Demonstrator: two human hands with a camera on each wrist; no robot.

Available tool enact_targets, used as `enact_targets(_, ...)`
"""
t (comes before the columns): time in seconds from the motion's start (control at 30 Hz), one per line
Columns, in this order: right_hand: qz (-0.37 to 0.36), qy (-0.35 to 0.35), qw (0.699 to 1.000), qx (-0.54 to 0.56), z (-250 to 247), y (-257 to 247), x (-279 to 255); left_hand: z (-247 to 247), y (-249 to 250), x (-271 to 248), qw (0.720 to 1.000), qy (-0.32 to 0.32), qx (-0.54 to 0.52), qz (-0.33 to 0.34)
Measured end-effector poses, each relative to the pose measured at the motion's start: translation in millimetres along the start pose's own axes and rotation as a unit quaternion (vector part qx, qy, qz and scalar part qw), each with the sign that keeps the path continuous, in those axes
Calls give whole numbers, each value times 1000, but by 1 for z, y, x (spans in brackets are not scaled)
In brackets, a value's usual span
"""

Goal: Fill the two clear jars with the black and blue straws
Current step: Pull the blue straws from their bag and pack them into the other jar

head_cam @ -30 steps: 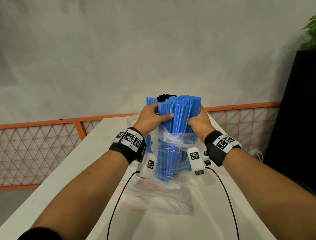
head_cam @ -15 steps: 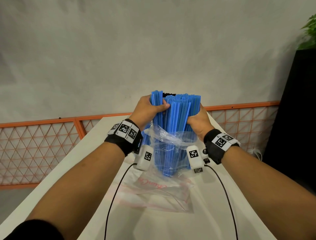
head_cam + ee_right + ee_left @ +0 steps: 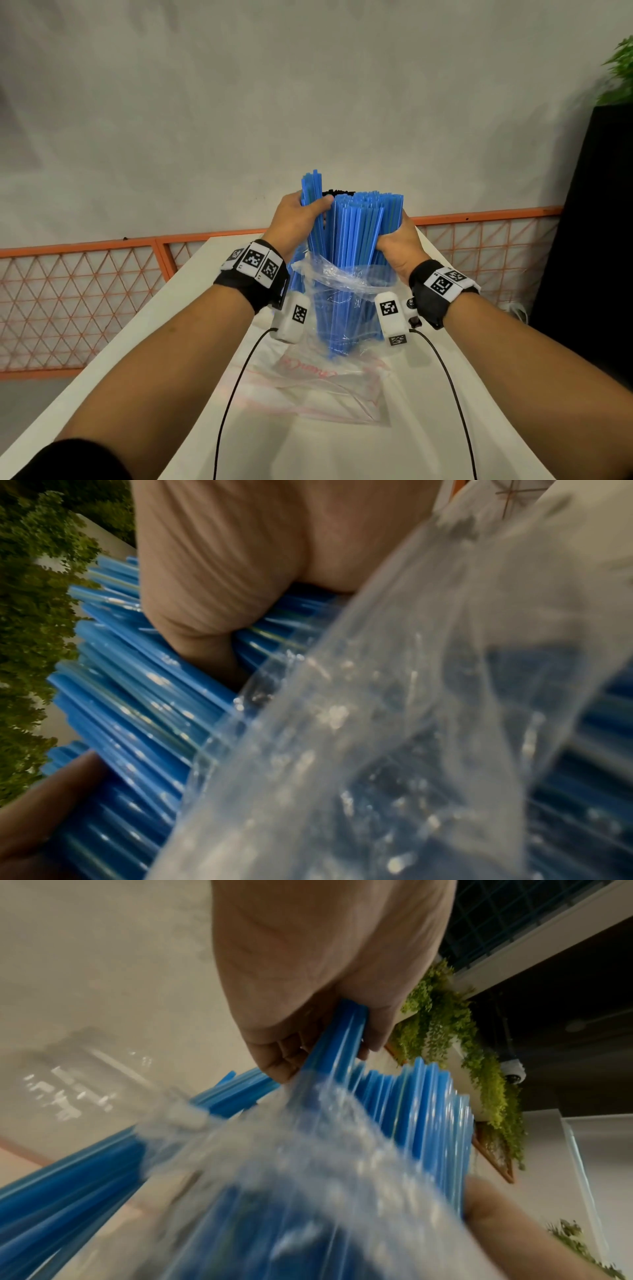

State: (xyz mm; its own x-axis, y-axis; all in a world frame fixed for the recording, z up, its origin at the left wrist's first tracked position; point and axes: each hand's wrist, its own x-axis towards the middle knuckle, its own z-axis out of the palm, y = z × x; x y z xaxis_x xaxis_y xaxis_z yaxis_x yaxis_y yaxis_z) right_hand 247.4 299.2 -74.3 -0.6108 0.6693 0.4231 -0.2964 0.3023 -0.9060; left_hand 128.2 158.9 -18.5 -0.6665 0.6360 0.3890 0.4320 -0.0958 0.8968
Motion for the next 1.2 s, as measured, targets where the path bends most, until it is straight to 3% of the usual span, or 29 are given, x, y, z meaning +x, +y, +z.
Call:
enact_targets(0.43, 0, -4, 1000, 1, -1, -2, -2, -19, 72, 10, 989, 50, -98, 100)
enact_targets(0.8, -9, -10, 1000, -3, 0, -3, -3, -63, 106, 5, 958, 147, -155, 189)
enact_targets(1.0, -9, -8, 1000, 0, 0, -3, -3, -84, 104, 6, 953, 176, -160, 187)
enact_targets(1.2, -4, -6, 1000, -1, 0, -2, -3, -83, 86, 1, 968, 144, -101, 179)
